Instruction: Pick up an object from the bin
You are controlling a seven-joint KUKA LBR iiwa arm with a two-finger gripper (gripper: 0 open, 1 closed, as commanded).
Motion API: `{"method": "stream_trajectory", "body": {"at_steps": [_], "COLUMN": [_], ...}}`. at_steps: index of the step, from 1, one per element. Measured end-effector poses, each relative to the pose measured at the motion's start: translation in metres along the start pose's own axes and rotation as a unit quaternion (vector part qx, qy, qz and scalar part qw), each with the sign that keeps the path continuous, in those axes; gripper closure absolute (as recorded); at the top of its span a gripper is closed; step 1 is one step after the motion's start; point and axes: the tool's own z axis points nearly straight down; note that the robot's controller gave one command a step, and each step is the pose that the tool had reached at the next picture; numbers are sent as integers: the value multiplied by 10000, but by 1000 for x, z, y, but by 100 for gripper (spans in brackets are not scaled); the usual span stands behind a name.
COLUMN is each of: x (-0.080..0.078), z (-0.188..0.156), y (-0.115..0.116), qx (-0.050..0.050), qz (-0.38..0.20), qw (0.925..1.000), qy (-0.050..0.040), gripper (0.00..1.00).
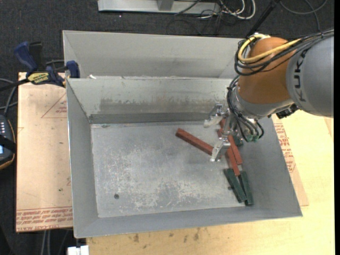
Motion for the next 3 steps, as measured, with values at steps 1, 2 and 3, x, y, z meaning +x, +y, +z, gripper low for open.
{"method": "stream_trajectory", "body": {"at_steps": [1, 2, 3], "x": [-9, -9, -5], "z": [76, 76, 42], "y": [15, 15, 12], "qx": [9, 9, 4], "qz": [47, 46, -52], "qw": [10000, 10000, 10000], "qy": [-70, -70, 73], "gripper": [100, 100, 100]}}
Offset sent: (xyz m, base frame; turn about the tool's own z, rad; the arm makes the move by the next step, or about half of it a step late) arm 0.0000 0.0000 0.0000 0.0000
